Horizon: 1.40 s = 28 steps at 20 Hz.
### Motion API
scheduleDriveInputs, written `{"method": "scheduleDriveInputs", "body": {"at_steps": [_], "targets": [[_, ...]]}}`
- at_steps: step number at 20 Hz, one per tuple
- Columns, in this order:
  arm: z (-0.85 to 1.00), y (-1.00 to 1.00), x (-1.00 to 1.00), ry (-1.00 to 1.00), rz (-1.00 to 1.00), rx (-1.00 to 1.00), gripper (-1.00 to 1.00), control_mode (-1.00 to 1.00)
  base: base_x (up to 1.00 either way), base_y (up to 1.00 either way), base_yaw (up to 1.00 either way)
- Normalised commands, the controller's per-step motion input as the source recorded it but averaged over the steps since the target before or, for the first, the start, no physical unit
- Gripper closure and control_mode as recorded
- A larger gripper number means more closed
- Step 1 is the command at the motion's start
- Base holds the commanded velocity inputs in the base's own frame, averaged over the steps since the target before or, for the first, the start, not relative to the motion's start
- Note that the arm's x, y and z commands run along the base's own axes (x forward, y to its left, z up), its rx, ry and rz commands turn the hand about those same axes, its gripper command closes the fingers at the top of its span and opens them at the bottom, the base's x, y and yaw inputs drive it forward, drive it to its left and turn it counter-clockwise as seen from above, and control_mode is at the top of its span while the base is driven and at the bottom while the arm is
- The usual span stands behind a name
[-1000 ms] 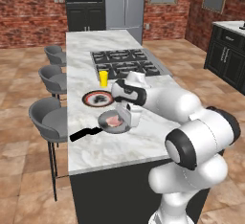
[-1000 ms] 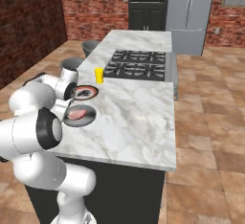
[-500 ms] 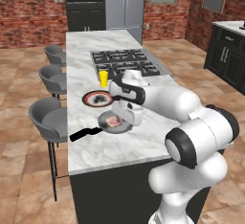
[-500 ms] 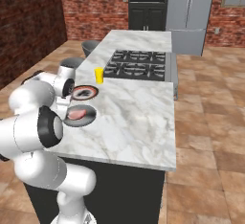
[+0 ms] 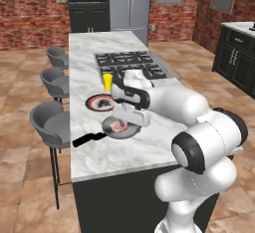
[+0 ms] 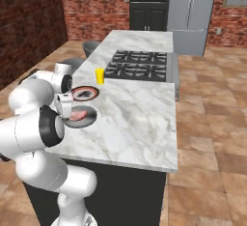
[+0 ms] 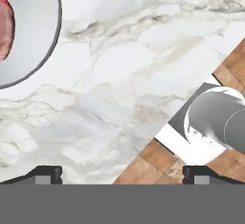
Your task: Pick up the pan with the steak in it and place it on the dining table. Then place the steak on the plate.
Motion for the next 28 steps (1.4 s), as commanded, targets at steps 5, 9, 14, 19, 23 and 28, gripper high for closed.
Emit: {"method": "scheduleDriveInputs", "body": {"at_steps": [5,9,14,19,23,28], "targets": [[0.10,-0.08,-0.34,-0.25,0.20,-0.02,-1.00,-1.00,0.00,0.00,0.00],[0.00,-0.04,-0.29,-0.22,0.15,-0.02,-1.00,-1.00,0.00,0.00,0.00],[0.00,-0.01,0.03,-0.01,0.02,0.00,-1.00,-1.00,0.00,0.00,0.00],[0.00,-0.17,0.40,0.00,0.06,0.03,-1.00,-1.00,0.00,0.00,0.00],[0.00,-0.16,0.55,0.00,0.07,0.02,-1.00,-1.00,0.00,0.00,0.00],[0.00,-0.14,0.59,0.00,0.06,0.01,-1.00,-1.00,0.00,0.00,0.00]]}}
